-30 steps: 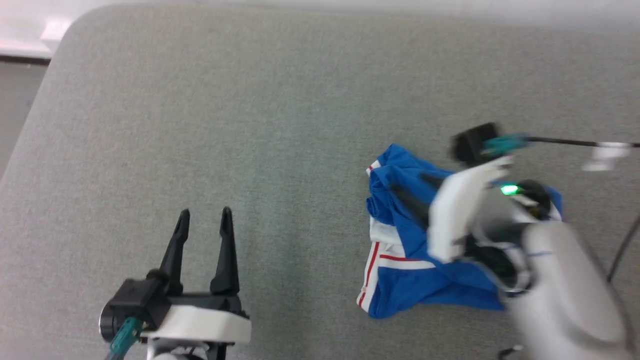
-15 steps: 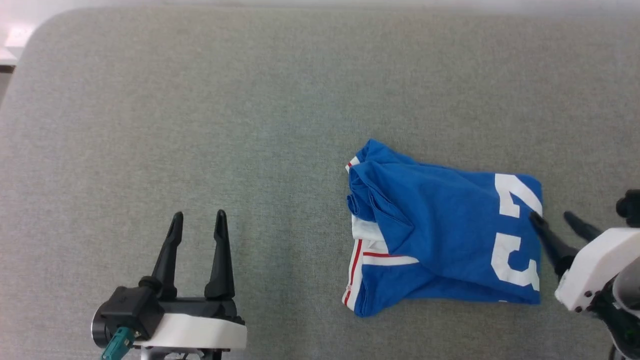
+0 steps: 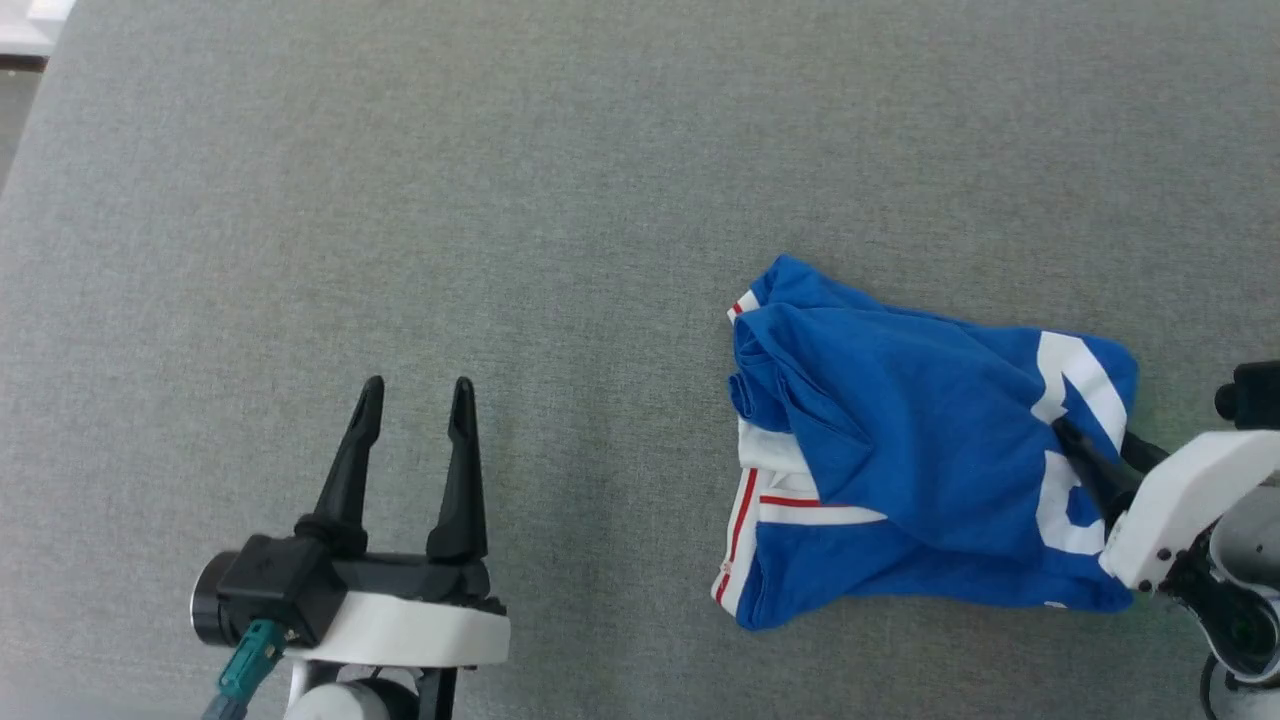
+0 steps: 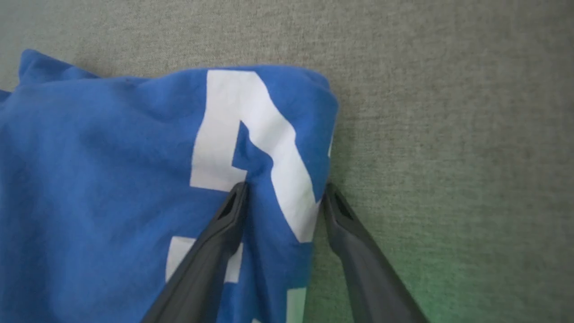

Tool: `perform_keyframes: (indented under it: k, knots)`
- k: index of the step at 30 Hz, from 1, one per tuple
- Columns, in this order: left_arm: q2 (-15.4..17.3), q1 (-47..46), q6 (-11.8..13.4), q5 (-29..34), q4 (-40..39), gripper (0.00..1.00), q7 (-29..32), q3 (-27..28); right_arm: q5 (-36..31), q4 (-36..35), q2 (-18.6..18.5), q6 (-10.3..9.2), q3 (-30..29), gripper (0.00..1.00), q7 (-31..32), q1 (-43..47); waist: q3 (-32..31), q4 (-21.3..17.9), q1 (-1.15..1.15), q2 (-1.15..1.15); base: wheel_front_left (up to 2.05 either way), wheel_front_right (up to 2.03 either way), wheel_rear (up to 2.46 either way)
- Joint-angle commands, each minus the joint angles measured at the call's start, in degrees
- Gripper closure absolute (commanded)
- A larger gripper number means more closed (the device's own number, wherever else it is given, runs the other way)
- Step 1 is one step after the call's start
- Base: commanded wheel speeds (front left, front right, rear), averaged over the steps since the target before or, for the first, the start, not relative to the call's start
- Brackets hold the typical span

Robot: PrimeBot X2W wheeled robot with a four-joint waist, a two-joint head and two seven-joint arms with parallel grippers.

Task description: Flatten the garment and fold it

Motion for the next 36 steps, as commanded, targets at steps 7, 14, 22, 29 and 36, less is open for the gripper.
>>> perform_keyframes:
  k: [7,14,22,29,36]
  knots:
    - [0.16,-1.74,0.26,0.68,-0.51,0.00,0.49,-0.85,0.90,3.51,-0.45,-0.05,2.46,1.00,-0.48,-1.40,-0.86,-0.62,0.00,0.00,0.00,0.00,0.00]
    - [0.72,-1.13,0.40,0.51,-0.59,0.00,1.19,-1.02,-0.50,3.22,-2.94,-0.05,4.53,1.00,-2.09,-3.80,-4.92,-3.84,0.00,0.00,0.00,0.00,0.00]
    - [1.92,-0.66,0.50,0.41,-1.17,0.00,2.70,-0.98,-1.67,5.02,-8.17,-0.05,11.95,1.00,-2.83,-10.17,-8.50,-9.49,0.00,0.00,0.00,0.00,0.00]
    - [2.86,-1.52,0.31,0.55,-2.22,0.00,4.33,-1.31,-1.39,8.12,-13.47,-0.05,18.45,1.00,-3.21,-17.65,-9.48,-13.99,0.00,0.00,0.00,0.00,0.00]
    - [3.37,-1.53,0.65,0.84,-3.27,0.00,5.53,-1.71,-1.16,10.83,-18.15,-0.05,22.83,1.00,-3.45,-22.92,-9.02,-18.03,0.00,0.00,0.00,0.00,0.00]
